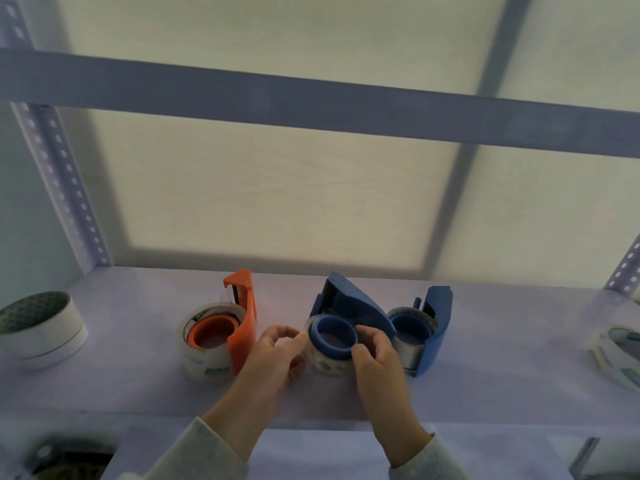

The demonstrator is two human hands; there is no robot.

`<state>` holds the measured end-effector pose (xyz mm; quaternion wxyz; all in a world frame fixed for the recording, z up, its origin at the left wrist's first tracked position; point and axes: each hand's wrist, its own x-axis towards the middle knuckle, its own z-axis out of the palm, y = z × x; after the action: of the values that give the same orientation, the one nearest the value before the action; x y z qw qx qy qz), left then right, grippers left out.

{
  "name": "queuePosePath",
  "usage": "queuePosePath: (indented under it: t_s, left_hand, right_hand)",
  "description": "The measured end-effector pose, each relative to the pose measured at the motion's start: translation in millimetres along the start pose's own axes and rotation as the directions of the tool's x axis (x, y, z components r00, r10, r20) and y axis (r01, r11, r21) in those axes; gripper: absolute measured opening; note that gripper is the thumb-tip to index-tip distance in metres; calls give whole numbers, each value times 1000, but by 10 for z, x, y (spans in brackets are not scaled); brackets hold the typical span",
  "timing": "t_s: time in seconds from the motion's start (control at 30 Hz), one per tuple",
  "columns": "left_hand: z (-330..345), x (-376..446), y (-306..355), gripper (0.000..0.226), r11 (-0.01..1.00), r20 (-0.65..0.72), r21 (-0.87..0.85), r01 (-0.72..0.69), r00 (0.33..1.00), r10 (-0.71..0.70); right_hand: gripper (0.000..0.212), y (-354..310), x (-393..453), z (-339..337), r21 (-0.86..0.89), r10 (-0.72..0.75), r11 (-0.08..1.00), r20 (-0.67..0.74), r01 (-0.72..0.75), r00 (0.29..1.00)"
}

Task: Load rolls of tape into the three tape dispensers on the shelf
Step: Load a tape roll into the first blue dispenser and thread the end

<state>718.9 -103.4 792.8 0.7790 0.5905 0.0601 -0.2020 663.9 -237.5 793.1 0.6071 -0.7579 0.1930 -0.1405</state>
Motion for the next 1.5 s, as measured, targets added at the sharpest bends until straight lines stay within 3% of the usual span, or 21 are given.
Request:
queuePosePath:
  t_s: [0.17, 0.3, 0.43, 0.53, 0.63, 0.73, 0.8, 0.9, 1.13, 1.37, 1.5]
  left_hand:
    - [-55, -18, 77, 45, 968, 226, -250, 16, 973, 42]
    - [-83, -76, 161, 61, 945, 314, -326, -39, 938, 148]
    - [-48, -226, 163, 61, 981, 374, -141, -134, 910, 178]
    - [23, -308, 100, 64, 976, 409, 71, -208, 898, 161]
    - [65, -337, 47, 63, 945, 426, 182, -272, 888, 173]
    - [61, -358, 35, 63, 922, 432, 225, -316, 880, 196]
    - [54, -364, 32, 65, 916, 423, 234, -326, 882, 206]
    - [42, -346, 20, 68, 919, 389, 233, -318, 897, 212]
    - [3, -333, 1, 73, 927, 376, 221, -302, 904, 204]
    - [-19, -320, -4, 80, 936, 367, 215, -278, 912, 186]
    - [27, -341, 36, 58, 966, 359, 64, -249, 910, 210]
  right_hand:
    - [22, -25, -36, 26, 155, 77, 984, 66, -86, 995]
    - [16, -113, -65, 10, 112, 16, 993, 130, -31, 991]
    - [12, -270, -54, -25, 90, -87, 993, 118, 77, 989]
    - [31, -388, -25, -12, 43, -30, 999, 148, 24, 988]
    - [30, -416, -12, 4, 15, 14, 1000, 112, -16, 994]
    - [15, -363, -19, 23, -34, -36, 999, 61, 38, 997]
    - [16, -326, -21, 35, -27, -70, 997, 14, 71, 997]
    - [15, -310, -36, 48, 33, -83, 996, -23, 83, 996]
    - [7, -281, -95, 94, 253, -93, 964, 46, 79, 995]
    - [30, -319, -93, 79, 290, -180, 945, 79, 150, 981]
    - [37, -325, -90, 93, 286, -263, 930, 82, 230, 961]
